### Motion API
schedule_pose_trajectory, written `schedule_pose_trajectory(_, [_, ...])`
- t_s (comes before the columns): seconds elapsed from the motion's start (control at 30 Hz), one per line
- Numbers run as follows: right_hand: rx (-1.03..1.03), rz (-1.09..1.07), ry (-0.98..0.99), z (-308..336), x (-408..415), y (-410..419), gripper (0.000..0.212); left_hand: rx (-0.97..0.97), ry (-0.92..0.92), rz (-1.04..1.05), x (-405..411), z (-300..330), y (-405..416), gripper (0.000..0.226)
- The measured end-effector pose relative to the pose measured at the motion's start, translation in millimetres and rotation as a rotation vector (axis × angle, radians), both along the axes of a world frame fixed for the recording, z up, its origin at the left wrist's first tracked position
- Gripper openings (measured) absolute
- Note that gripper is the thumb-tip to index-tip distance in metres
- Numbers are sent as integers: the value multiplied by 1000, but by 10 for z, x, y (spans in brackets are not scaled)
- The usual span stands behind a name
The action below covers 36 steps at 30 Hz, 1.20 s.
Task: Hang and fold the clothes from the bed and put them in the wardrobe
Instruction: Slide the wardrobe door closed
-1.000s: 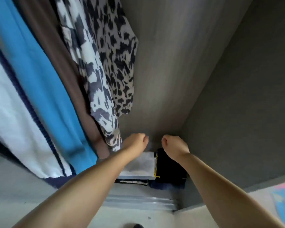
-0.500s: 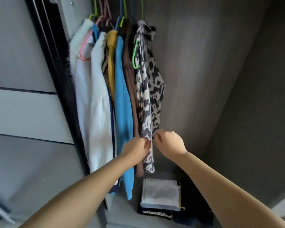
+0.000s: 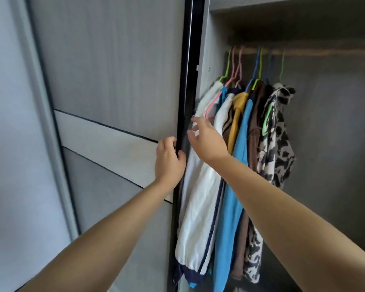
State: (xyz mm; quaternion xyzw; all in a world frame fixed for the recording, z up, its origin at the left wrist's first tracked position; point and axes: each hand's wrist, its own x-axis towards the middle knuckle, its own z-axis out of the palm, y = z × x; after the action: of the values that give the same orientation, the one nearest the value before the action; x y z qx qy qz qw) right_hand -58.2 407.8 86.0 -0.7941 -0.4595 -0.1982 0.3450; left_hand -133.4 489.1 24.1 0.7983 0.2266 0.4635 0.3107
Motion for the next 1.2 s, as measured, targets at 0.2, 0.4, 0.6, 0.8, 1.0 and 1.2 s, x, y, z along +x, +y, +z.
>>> schedule_pose_trajectory(0.2, [49,-126,142,265,29,549,80,-197,-1,-128,183,-13,145,32])
schedule_pose_trajectory(0.4, [13,-102,144,282,65,603,81,-191,-48,-116,272,-69,22,45])
schedule_pose_trajectory(0.6, [110,-41,278,266,69,377,40,-211,-70,-207,235,-108,-186,47])
schedule_pose_trajectory(0.8, [151,-83,255,227,62,-54,55,-208,-75,-329,203,-148,-538,54])
schedule_pose_trajectory(1.0, [169,-156,234,188,60,-696,61,-151,-40,-480,176,-154,-1038,53])
schedule_pose_trajectory(1.2, [234,-270,203,81,95,-1423,64,392,22,-614,236,-11,-1234,51])
